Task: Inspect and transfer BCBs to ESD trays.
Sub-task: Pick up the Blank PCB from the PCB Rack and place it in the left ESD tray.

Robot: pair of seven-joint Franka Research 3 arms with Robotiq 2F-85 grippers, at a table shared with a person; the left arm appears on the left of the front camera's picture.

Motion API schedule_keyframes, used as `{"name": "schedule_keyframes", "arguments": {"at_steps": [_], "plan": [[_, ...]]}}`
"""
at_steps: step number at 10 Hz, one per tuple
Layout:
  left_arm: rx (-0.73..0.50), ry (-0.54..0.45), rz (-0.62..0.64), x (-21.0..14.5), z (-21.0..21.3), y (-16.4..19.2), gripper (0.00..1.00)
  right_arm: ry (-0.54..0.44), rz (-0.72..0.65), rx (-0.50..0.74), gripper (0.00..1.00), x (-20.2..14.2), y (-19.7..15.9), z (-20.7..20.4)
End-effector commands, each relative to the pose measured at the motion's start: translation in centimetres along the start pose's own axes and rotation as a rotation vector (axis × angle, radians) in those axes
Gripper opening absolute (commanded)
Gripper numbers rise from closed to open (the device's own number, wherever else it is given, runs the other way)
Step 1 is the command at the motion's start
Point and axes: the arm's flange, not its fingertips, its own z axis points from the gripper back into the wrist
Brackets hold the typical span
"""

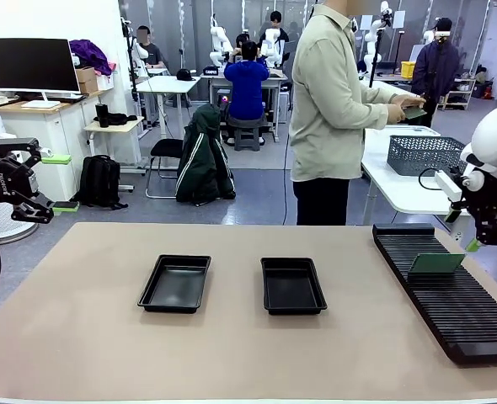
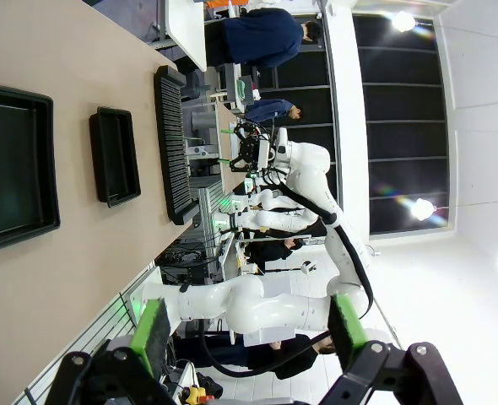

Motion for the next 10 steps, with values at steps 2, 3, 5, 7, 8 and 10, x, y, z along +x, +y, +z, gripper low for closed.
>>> {"name": "schedule_keyframes", "arguments": {"at_steps": [2, 3, 5, 7, 8, 10], "plan": [[-0.002, -0.001, 0.001, 0.0, 0.1, 0.0, 1.00, -0.024, 0.037, -0.029, 1.00, 0.1, 0.4, -2.3], [-0.002, -0.001, 0.001, 0.0, 0.1, 0.0, 1.00, -0.012, 0.026, -0.031, 1.00, 0.1, 0.6, -3.2], [-0.002, -0.001, 0.001, 0.0, 0.1, 0.0, 1.00, -0.005, 0.019, -0.046, 1.00, -0.1, 0.9, -4.2], [-0.002, -0.001, 0.001, 0.0, 0.1, 0.0, 1.00, 0.015, 0.012, -0.069, 1.00, -0.4, 1.1, -5.8], [-0.002, -0.001, 0.001, 0.0, 0.1, 0.0, 1.00, 0.012, 0.010, -0.068, 1.00, -0.6, 1.1, -6.4], [-0.002, -0.001, 0.001, 0.0, 0.1, 0.0, 1.00, 0.017, 0.005, -0.075, 1.00, -0.9, 1.1, -7.2]]}}
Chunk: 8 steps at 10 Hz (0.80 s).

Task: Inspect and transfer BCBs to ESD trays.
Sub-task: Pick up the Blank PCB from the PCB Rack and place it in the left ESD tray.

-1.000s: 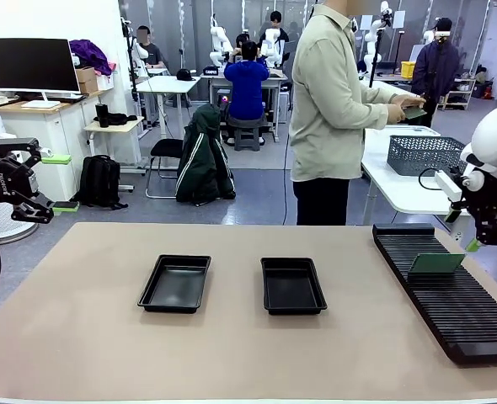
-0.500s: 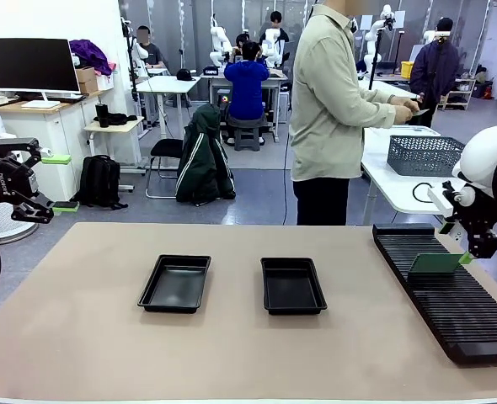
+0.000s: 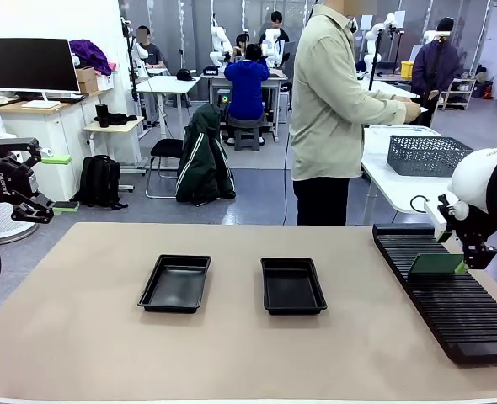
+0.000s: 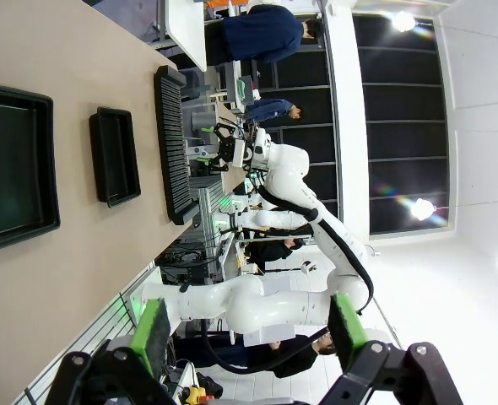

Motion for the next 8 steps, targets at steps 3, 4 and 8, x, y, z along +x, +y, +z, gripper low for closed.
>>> {"name": "schedule_keyframes", "arguments": {"at_steps": [3, 4, 8], "plan": [[-0.002, -0.001, 0.001, -0.04, 0.06, -0.02, 1.00, -0.041, 0.015, -0.039, 1.00, -0.66, 0.14, -1.80], [-0.002, -0.001, 0.001, -0.04, 0.06, -0.02, 1.00, -0.042, 0.010, -0.038, 1.00, -0.80, 0.19, -1.95], [-0.002, -0.001, 0.001, -0.04, 0.06, -0.02, 1.00, -0.038, -0.004, -0.027, 1.00, -1.12, 0.21, -2.03]]}}
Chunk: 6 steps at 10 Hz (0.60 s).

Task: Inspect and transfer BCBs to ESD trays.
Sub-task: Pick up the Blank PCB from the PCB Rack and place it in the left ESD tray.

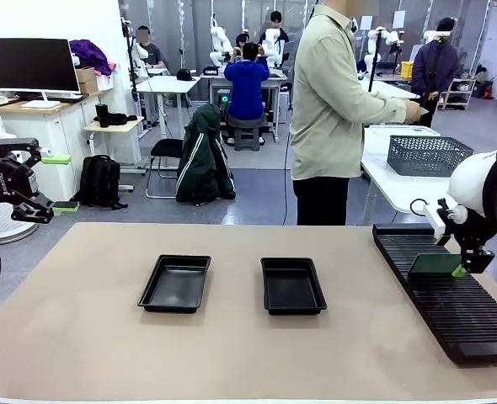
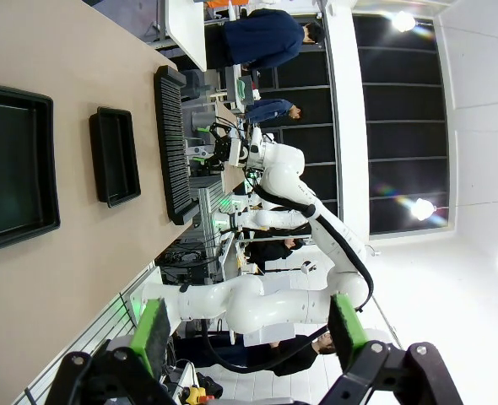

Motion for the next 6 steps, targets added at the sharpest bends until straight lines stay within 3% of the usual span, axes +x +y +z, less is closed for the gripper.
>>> {"name": "schedule_keyframes", "arguments": {"at_steps": [1, 6], "plan": [[-0.002, -0.001, 0.001, -0.04, 0.06, -0.02, 1.00, -0.016, 0.015, -0.023, 0.98, -0.69, 0.01, -0.91], [-0.002, -0.001, 0.001, -0.04, 0.06, -0.02, 1.00, -0.003, 0.019, -0.024, 0.78, -0.65, -0.51, -1.01]]}}
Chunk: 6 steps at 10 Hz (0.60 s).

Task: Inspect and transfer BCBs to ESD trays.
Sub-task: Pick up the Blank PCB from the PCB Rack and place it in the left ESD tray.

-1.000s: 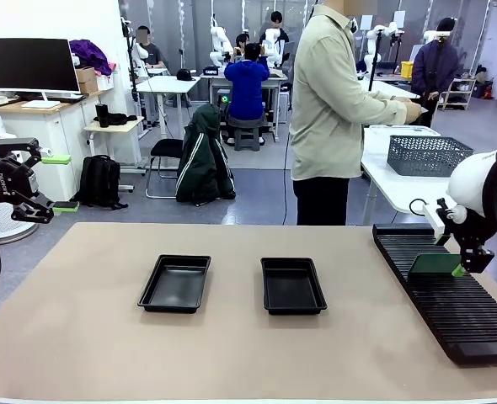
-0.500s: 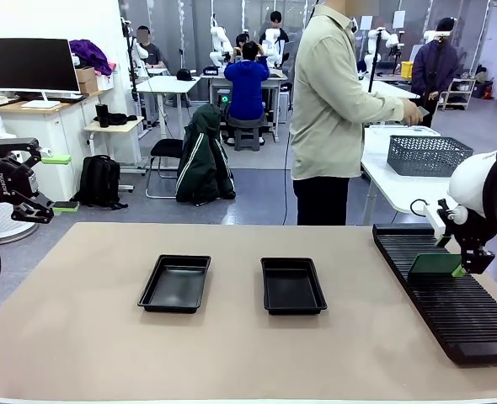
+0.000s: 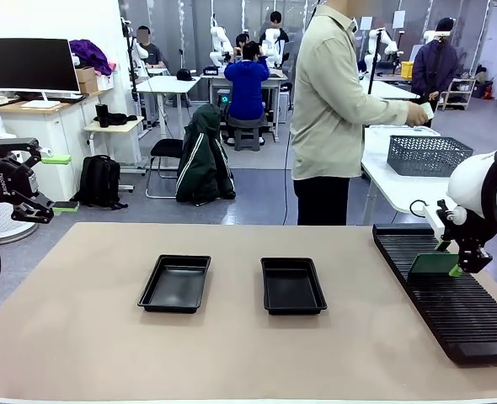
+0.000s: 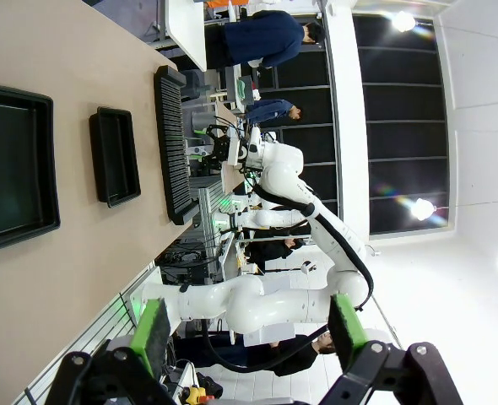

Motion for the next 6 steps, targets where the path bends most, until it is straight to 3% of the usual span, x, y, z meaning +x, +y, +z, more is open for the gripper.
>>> {"name": "schedule_keyframes", "arguments": {"at_steps": [1, 6], "plan": [[-0.002, -0.001, 0.001, -0.04, 0.06, -0.02, 1.00, -0.002, 0.020, -0.028, 0.74, -0.57, -0.44, -0.70], [-0.002, -0.001, 0.001, -0.04, 0.06, -0.02, 1.00, 0.012, 0.015, -0.022, 0.54, -0.73, -1.00, -0.64]]}}
